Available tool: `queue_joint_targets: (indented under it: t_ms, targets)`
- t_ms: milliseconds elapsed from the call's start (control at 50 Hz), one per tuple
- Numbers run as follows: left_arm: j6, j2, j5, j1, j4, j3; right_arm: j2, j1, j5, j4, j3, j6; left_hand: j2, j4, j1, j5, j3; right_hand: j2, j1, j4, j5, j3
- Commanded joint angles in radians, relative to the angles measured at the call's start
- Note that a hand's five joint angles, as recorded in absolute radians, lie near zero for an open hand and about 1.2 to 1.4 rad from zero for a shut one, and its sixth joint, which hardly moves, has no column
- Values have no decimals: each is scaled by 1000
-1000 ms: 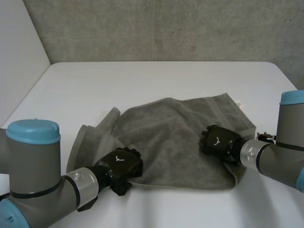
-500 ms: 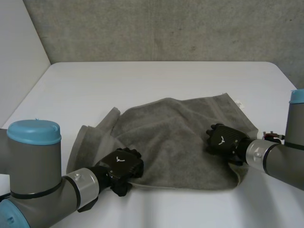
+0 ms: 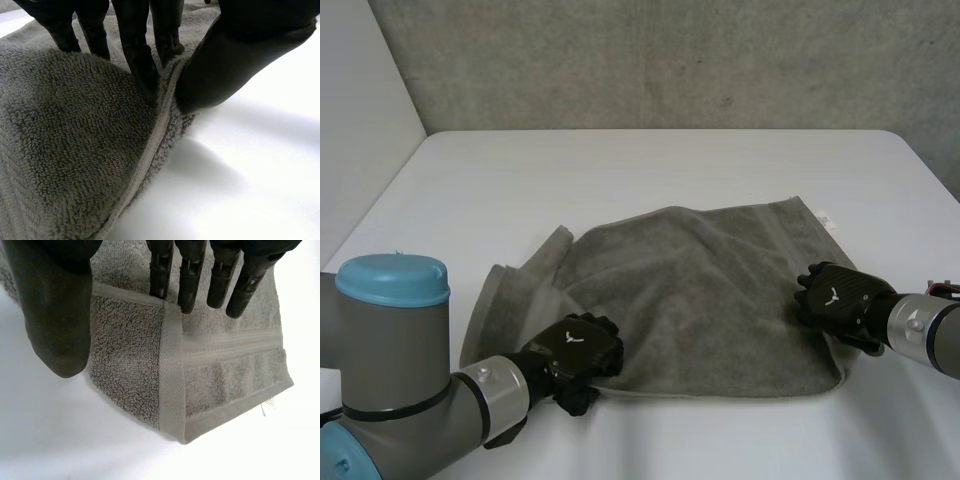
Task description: Fold the towel.
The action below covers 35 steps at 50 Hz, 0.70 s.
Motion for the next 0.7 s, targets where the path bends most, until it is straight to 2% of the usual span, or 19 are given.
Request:
queue_joint_targets:
  t_ms: [20, 40, 100, 160, 320, 480, 580, 600, 620, 640, 680, 700]
  targets:
    - [1, -2, 1, 0, 1, -5, 2, -27, -4, -8, 22, -23, -3, -56, -6, -30, -42, 32, 37, -78, 69, -50]
    - [1, -2, 1, 0, 1, -5, 2, -27, -4, -8, 22, -23, -3, -56, -6, -30, -42, 33, 38, -78, 70, -50]
    - [1, 0, 1, 0, 1, -5, -8, -27, -5, -8, 28, -48, -6, -56, -9, -33, -42, 238, 243, -78, 275, -50]
    - [1, 0, 1, 0, 1, -5, -19, -28, -5, -5, 34, -48, -3, -56, -6, -30, -42, 291, 296, -78, 328, -50]
    - [1, 0, 1, -1, 1, -5, -25, -31, -22, -5, 58, -50, -3, -56, -6, -30, -42, 297, 302, -78, 334, -50]
    - [1, 1, 1, 0, 1, -5, -33, -65, -27, -9, 80, -50, -3, -56, -6, -30, -42, 200, 206, -78, 237, -50]
    - [1, 9, 1, 7, 1, -5, -59, -94, -54, -9, 108, -51, -3, -56, -6, -30, -42, 247, 253, -78, 284, -50]
    - [1, 9, 1, 8, 1, -4, -68, -108, -65, -11, 118, -53, -3, -56, -6, -30, -42, 320, 325, -78, 357, -50]
    - [0, 11, 1, 10, 1, -4, -73, -119, -74, -9, 123, -56, -6, -56, -9, -33, -42, 495, 500, -78, 532, -50]
    - [0, 11, 1, 10, 1, -4, -73, -119, -74, -9, 123, -56, -6, -56, -9, -33, -42, 496, 502, -78, 534, -50]
    - [1, 15, 1, 13, 1, -2, -77, -125, -88, 3, 112, -66, -6, -56, -9, -33, -42, 833, 838, -78, 870, -50]
    - [1, 15, 1, 13, 1, -2, -77, -125, -88, 3, 112, -66, -6, -56, -9, -33, -42, 834, 840, -78, 871, -50]
